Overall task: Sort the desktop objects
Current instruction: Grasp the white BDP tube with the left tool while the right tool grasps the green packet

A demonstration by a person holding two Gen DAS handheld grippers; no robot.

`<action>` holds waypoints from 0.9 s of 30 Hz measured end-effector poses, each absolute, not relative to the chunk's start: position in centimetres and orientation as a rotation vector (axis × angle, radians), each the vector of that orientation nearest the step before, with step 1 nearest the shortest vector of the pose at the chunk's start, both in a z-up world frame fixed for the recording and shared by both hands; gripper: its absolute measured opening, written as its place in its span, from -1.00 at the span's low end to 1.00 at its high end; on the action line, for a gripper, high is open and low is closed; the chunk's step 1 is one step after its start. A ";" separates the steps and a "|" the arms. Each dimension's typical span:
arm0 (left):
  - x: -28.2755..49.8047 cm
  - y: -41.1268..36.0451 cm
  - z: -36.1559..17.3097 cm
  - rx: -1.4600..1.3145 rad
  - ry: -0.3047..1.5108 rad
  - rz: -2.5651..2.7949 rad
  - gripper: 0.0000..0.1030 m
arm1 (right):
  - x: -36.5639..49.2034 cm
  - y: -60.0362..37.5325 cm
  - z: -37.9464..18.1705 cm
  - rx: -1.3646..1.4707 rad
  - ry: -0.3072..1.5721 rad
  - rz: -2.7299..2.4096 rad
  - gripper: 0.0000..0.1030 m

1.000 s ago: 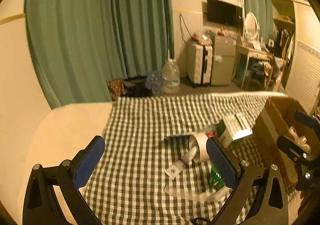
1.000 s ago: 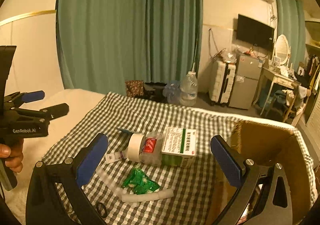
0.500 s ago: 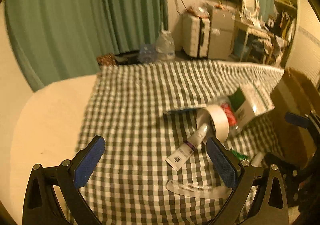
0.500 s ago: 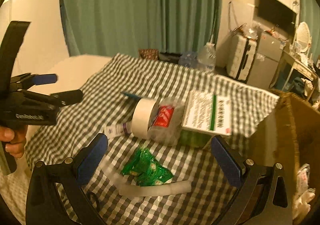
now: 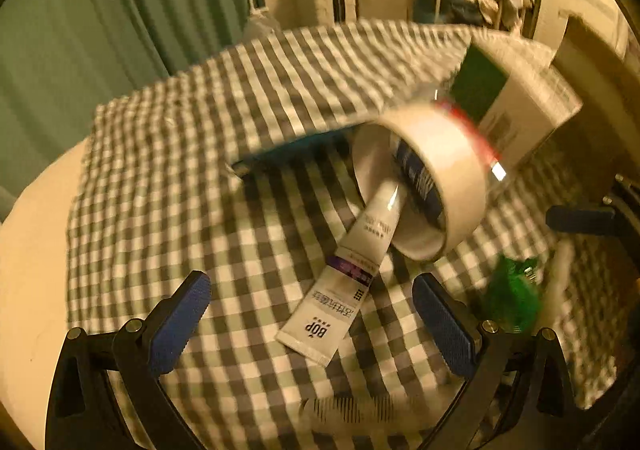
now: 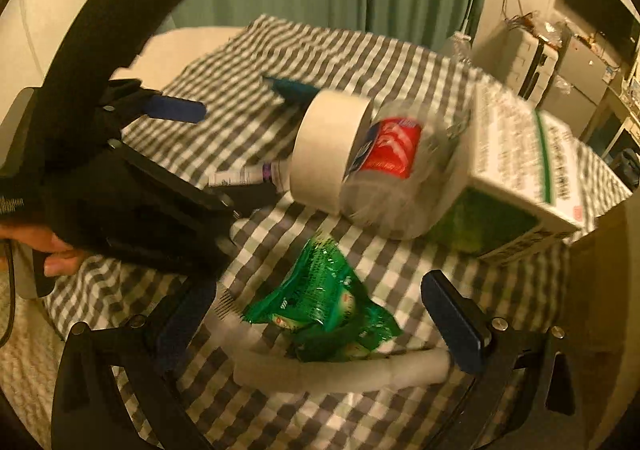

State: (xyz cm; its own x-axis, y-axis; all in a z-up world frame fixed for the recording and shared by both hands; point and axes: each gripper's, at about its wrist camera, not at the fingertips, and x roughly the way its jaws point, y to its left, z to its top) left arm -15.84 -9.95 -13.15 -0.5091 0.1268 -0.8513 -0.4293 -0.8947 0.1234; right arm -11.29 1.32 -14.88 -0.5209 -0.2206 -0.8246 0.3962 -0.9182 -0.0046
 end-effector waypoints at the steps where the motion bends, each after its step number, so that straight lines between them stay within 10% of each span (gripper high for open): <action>1: -16.0 -9.8 -14.0 -1.359 0.469 2.424 0.93 | -11.4 1.2 -15.3 1.299 0.281 -2.446 0.99; 6: -15.8 -9.8 -15.1 -1.365 0.412 2.409 0.69 | -11.5 1.3 -17.6 1.380 0.342 -2.439 0.95; 8: -15.2 -9.6 -14.7 -1.327 0.408 2.422 0.04 | -11.5 2.1 -18.1 1.416 0.312 -2.436 0.68; 11: -13.9 -8.6 -14.2 -1.280 0.452 2.435 -0.40 | -11.4 3.4 -17.7 1.415 0.233 -2.467 0.37; 27: -11.2 -10.2 -10.2 -1.275 0.203 2.469 -0.51 | -8.3 6.0 -13.5 1.314 0.040 -2.519 -0.23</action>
